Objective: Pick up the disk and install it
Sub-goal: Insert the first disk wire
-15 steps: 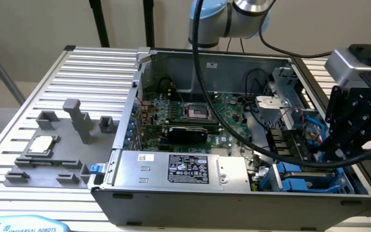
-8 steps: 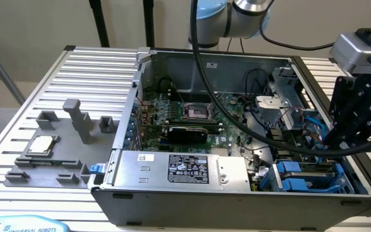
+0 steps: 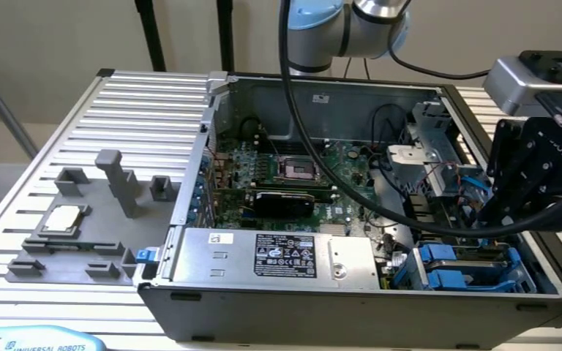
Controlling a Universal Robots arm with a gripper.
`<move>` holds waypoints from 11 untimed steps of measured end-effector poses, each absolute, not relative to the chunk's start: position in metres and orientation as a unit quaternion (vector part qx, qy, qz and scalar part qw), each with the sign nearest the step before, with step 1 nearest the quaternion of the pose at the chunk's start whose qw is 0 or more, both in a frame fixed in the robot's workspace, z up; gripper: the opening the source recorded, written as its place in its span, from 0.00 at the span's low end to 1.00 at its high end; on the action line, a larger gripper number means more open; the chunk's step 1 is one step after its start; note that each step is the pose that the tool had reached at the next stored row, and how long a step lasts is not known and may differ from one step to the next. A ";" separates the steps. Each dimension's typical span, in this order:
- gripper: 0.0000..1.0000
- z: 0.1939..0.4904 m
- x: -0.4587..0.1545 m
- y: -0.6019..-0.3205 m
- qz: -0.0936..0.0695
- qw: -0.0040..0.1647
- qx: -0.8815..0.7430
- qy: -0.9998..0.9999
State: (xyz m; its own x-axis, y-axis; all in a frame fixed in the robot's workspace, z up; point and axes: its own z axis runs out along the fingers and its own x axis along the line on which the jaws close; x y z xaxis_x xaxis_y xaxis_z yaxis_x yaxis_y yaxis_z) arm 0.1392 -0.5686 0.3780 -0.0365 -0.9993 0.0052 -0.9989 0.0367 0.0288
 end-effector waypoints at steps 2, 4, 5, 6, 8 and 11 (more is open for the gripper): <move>0.25 0.375 0.139 -0.568 -0.008 0.012 0.694 -0.720; 0.25 0.371 0.139 -0.567 -0.008 0.012 0.694 -0.720; 0.25 0.370 0.139 -0.566 -0.008 0.012 0.694 -0.720; 0.25 0.369 0.139 -0.566 -0.008 0.012 0.694 -0.720; 0.25 0.367 0.139 -0.564 -0.008 0.012 0.694 -0.720; 0.25 0.365 0.139 -0.563 -0.008 0.012 0.694 -0.720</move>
State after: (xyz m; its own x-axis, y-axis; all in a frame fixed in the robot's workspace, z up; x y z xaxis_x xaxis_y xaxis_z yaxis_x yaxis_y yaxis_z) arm 0.1392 -0.5634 0.3651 -0.0366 -0.9993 0.0061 -0.9989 0.0368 0.0287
